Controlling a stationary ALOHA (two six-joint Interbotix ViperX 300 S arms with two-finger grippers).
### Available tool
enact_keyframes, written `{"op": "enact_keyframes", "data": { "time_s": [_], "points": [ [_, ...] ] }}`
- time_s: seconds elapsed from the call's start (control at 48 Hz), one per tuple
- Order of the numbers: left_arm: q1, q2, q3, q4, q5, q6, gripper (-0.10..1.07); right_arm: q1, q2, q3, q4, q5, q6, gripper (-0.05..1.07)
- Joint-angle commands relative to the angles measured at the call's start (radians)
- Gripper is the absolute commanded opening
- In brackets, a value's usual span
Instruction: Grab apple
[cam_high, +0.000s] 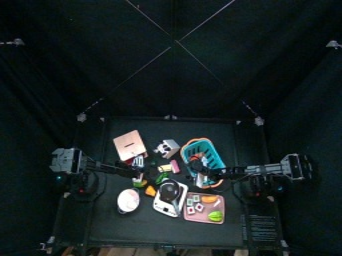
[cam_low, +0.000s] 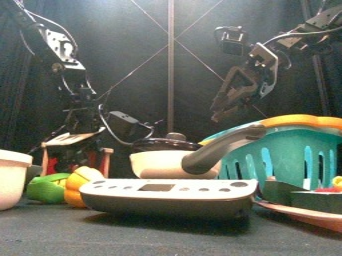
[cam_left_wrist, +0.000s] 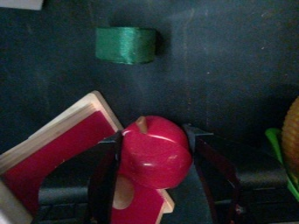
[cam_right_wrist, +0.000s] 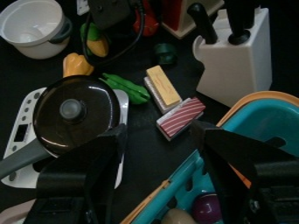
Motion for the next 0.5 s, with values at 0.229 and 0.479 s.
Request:
{"op": "enact_keyframes", "data": {
  "time_s": [0.229,0.479],
  "points": [
    [-0.066,-0.121,-0.015,0.003,0.0,-0.003,0.76,-0.002,-0.012,-0.023,-0.002,-0.003,-0.002,0.93],
    [-0.091,-0.133,-0.02,-0.002,-0.002,-0.005,0.76,0.0,-0.012,-0.02,-0.002,-0.003,-0.002,0.93]
  ]
}}
